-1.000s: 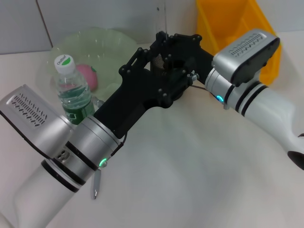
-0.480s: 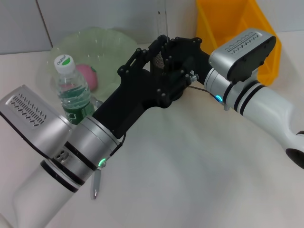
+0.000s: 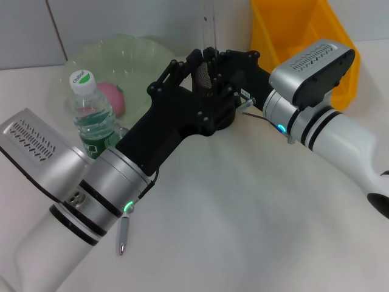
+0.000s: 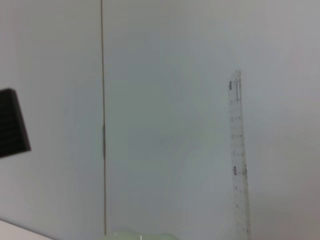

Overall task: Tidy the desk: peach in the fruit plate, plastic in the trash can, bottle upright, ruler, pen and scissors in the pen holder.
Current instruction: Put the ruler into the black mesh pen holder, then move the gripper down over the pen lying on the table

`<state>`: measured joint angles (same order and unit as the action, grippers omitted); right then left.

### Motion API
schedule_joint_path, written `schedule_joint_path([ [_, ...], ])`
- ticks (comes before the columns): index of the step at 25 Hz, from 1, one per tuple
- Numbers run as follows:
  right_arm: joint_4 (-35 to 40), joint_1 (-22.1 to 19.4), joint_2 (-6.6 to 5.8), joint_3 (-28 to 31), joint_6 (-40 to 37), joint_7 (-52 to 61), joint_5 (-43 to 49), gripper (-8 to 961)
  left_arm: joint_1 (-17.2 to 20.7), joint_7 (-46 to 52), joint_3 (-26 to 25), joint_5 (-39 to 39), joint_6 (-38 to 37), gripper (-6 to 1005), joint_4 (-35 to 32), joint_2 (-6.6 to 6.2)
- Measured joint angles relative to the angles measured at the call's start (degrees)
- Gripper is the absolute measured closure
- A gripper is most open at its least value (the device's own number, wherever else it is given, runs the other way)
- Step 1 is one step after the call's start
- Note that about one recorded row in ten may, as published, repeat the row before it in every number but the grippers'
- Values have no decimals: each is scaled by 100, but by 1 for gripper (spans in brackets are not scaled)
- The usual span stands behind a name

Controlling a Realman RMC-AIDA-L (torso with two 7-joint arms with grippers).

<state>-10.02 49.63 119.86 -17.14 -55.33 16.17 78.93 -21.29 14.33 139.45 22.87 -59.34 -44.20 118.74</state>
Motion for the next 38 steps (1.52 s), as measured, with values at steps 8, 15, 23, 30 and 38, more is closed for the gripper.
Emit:
schedule_joint_path([
  [8,7,-31,-1,-28,-62,0,0,883,2,0,-14,-2,-5,217,-9,0],
  [15,19,-44,-9,-11,-137,0,0,839,2,0,-26,-2,-7,217,-22,0],
  [23,28,-147,-19,-23,-442,112,6,820,2,0,-62,-3,-6,218,-27,0],
  [30,892,-556,-70,-523,-1137,2200,706,694,83,8,-71,-3,6,218,-25,-27],
  [38,3588,-1622,-113,-1699,-2909,5529,1377,346,387,1274,-587,-1422,13,218,-57,-276],
])
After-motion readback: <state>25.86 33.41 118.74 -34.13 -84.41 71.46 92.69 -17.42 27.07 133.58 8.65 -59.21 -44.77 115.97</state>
